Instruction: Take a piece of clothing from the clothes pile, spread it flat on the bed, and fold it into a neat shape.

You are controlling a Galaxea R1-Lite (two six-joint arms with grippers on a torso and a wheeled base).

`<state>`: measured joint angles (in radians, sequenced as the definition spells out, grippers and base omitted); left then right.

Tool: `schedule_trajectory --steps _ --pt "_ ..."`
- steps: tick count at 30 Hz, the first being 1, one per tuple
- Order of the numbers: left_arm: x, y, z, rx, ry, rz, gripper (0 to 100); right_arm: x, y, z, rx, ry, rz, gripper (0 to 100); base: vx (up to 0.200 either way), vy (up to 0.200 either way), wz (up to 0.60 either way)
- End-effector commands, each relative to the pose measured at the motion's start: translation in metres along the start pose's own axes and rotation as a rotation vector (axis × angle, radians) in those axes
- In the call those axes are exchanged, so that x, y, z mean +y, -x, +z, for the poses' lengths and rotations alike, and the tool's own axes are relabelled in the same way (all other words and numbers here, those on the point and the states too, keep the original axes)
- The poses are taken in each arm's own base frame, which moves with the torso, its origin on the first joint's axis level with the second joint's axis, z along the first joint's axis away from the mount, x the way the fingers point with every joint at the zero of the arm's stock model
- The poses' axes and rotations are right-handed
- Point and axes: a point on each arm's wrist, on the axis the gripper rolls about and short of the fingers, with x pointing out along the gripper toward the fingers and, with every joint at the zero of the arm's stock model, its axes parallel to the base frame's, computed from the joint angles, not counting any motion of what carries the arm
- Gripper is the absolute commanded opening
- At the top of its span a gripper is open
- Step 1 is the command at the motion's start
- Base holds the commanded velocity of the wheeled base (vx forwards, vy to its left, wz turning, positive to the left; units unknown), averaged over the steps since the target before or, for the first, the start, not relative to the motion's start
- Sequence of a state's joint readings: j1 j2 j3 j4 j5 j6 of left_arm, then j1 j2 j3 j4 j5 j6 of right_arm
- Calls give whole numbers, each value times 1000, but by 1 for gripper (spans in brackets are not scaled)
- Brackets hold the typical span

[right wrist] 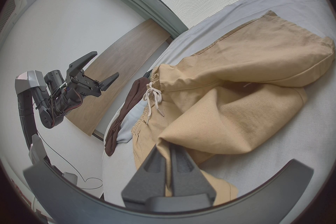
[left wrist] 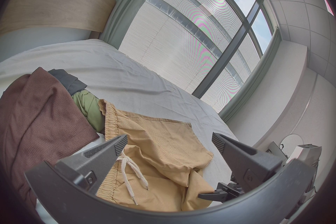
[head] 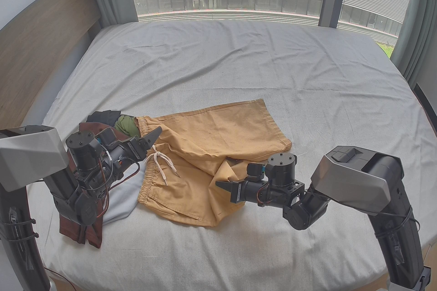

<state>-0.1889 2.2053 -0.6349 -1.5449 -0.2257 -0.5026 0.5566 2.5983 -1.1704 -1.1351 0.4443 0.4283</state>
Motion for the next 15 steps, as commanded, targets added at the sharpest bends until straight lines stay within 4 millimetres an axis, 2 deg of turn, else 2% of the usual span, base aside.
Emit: schedule_trajectory --steps 1,2,3,6,11,12,13,15 --pt "0 0 0 0 1 1 100 1 -11 -3 0 6 15 0 0 0 0" --pt "0 0 -1 2 1 1 100 3 -12 -4 4 7 20 0 0 0 0" --pt "0 0 -1 2 1 1 100 3 -12 -4 6 7 19 100 0 0 0" --pt "1 0 -1 1 1 3 100 3 -10 -6 8 2 11 100 0 0 0" --pt "2 -1 -1 1 3 5 100 13 22 1 28 -14 -30 100 0 0 0" --pt "2 -1 -1 1 3 5 100 13 22 1 28 -14 -30 100 0 0 0" --pt "2 -1 -1 1 3 5 100 14 34 2 41 -12 -46 100 0 0 0" --pt "3 -1 -1 1 3 6 100 13 45 -1 62 6 -64 100 0 0 0"
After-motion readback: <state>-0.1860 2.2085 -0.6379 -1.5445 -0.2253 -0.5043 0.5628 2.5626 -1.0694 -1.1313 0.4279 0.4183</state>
